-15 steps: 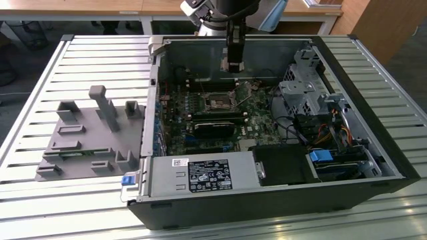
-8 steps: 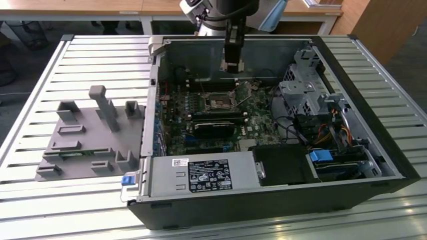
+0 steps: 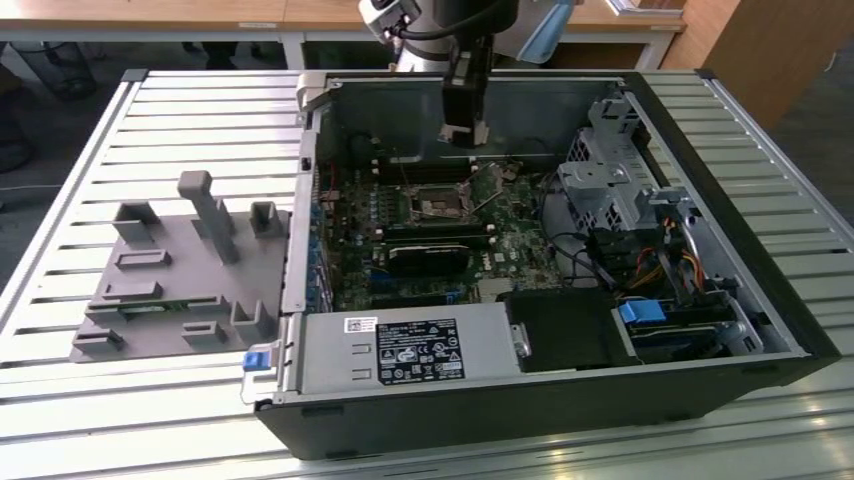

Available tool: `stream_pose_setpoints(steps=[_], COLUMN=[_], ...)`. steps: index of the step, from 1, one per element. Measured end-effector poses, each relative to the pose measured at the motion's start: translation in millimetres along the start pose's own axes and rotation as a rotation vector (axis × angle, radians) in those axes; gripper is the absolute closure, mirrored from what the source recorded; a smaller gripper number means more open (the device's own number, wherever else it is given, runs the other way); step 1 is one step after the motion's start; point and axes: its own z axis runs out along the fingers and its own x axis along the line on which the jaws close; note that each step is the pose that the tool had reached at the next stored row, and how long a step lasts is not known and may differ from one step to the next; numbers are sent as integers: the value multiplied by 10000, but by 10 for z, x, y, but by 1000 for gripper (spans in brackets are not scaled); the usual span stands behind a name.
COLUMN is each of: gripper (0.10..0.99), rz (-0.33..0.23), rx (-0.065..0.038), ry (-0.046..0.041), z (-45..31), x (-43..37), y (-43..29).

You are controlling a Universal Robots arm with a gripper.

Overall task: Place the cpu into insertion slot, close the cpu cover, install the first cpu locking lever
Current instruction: 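Place the cpu into insertion slot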

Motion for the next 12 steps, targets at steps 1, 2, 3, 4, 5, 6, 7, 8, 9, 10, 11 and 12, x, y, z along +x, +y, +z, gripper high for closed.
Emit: stream_pose_setpoints(steps=[1,2,3,4,5,6,7,8,9,10,11,12], gripper=[557,557,557,557,557,557,557,557,557,557,557,557], rz=[92,165,232,293,345,385,422,459,497,538,568,594], rx=[-1,-2,-3,-4,-4,-4,-5,-5,-6,-6,-7,-7], ry=[-8,-13,-19,-25,-31,-35,-37,-39,-42,-46,-48,-50], z=[1,3,5,7,9,12,15,18,22,25,30,34], x=[0,0,0,0,0,0,0,0,0,0,0,0], y=[0,0,0,-1,-1,-1,-1,-2,-2,-2,-3,-3])
